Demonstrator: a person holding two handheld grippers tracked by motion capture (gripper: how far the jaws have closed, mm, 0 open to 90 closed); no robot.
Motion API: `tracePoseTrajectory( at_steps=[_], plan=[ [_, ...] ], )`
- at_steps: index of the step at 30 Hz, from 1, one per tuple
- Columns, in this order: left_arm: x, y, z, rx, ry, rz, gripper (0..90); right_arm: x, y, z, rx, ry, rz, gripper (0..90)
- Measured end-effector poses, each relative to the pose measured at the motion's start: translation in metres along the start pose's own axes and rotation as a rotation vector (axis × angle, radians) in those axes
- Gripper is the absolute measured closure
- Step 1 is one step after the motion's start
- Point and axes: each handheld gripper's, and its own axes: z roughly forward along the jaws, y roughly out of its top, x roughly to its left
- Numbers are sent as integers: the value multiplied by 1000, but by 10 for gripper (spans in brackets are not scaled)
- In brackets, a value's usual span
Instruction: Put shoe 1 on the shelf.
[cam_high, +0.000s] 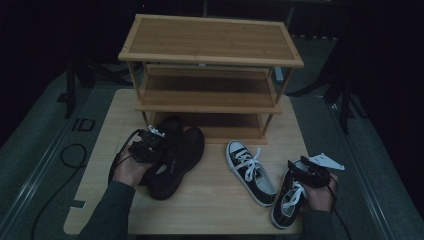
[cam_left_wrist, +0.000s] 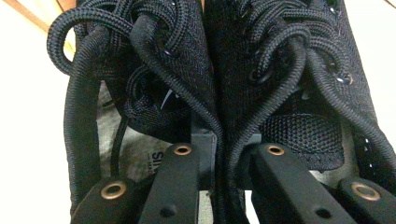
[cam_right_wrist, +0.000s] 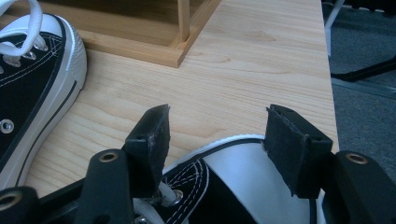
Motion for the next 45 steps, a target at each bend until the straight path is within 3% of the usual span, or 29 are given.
tracePoseTrajectory(
  at_steps=[36,45],
  plan=[
    [-17,36,21,-15,5,1,831,0,0,0,2,4,0,402],
    [-20,50,25,-9,25,5,831,0,0,0,3,4,-1,402]
  ],
)
